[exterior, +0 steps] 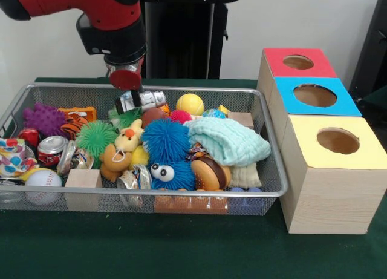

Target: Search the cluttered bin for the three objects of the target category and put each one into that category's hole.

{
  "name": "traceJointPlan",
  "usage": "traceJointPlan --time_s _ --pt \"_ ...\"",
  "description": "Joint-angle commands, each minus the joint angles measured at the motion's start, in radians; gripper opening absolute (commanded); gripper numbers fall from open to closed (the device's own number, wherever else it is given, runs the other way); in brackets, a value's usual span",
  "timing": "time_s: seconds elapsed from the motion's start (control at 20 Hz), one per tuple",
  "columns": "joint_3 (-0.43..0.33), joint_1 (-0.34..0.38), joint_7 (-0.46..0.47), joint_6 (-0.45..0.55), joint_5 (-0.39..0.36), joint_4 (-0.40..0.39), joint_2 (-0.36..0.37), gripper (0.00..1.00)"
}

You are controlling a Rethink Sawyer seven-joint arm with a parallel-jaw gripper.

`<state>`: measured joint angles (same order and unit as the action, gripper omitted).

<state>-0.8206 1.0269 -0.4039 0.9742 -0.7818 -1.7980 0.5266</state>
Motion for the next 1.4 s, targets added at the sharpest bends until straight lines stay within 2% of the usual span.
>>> traceJointPlan --time_s 0.05,0.2,0.7,0.85,1.1,1.4 --pt "-0.004 -0.046 -0.044 0.023 0.043 0.081 0.089 0.00" --pt "0.002 -0.050 -0.029 0.030 0.053 0.096 0.118 0.00" --pt "0.011 -0.063 -0.077 -0.021 0.091 0.045 0.189 0.00" --pt "-0.006 -0.058 -0.114 -0.053 0.138 0.024 0.210 0.00" --pt "-0.034 -0.051 -0.127 -0.166 0.168 0.017 0.172 0.00" --pt "-0.024 -0.052 -0.142 -0.297 0.180 0.010 0.112 0.00"
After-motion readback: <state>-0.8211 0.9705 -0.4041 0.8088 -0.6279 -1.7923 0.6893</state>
